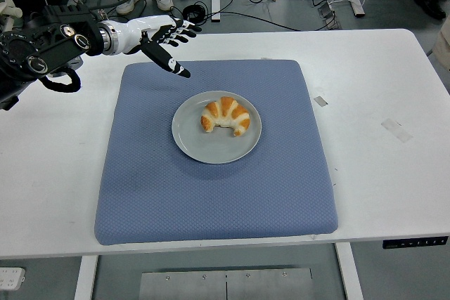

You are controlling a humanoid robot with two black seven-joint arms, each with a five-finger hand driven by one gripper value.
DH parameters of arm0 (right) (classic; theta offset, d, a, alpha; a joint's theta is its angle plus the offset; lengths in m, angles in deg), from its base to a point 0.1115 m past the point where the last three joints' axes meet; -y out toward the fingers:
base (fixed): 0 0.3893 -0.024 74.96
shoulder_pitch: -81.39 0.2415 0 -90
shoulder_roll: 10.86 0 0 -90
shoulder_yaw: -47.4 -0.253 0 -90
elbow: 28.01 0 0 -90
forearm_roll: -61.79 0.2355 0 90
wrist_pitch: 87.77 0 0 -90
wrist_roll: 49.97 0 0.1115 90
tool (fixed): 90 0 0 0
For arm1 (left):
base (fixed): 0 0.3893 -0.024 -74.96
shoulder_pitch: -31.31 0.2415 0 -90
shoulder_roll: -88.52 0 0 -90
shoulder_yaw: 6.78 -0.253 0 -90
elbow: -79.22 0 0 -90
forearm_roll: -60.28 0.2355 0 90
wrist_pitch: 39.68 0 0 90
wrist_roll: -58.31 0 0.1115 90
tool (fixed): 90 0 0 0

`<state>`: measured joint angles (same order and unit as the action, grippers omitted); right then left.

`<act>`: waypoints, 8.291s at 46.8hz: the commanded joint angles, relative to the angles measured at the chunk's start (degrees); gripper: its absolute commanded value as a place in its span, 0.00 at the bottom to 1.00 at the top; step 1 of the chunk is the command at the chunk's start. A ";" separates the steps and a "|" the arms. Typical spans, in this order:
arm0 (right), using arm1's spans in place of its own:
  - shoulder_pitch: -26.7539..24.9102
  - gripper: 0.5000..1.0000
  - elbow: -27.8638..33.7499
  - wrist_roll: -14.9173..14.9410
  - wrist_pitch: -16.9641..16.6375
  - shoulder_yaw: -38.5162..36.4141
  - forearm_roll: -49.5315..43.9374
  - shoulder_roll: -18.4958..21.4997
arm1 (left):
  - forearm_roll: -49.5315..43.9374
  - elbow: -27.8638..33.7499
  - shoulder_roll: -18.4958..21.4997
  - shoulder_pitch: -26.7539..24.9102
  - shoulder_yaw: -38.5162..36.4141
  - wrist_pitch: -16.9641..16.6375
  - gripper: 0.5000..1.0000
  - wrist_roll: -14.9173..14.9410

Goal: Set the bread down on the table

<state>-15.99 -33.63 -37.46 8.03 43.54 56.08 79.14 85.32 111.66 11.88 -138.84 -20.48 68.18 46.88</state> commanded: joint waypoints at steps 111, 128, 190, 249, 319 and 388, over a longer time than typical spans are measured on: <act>0.00 1.00 0.00 -0.02 -0.01 0.00 0.00 0.00 | 5.10 1.66 -9.32 -4.40 -7.04 6.40 0.89 2.64; 0.00 1.00 0.00 -0.02 -0.01 0.00 0.00 0.00 | 4.92 1.66 -9.41 -2.99 -6.69 6.31 0.88 2.64; 0.00 1.00 0.00 -0.02 -0.01 0.00 0.00 0.00 | 4.22 1.57 -10.90 -0.71 -6.60 5.70 0.65 2.55; 0.00 1.00 0.00 0.06 -0.01 0.00 0.00 0.00 | 5.01 1.66 -10.46 -0.53 -7.30 5.52 0.30 2.47; 0.00 1.00 0.00 -0.02 -0.01 0.00 0.00 0.00 | 4.05 -2.03 3.78 0.26 -6.07 0.51 0.33 2.29; 0.00 1.00 0.00 -0.02 -0.01 0.00 0.00 0.00 | 3.96 -3.70 3.34 5.01 -5.46 -0.81 0.62 2.12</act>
<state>-15.99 -33.63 -37.47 8.04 43.54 56.08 79.14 89.28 107.96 15.19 -133.50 -26.41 67.35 48.90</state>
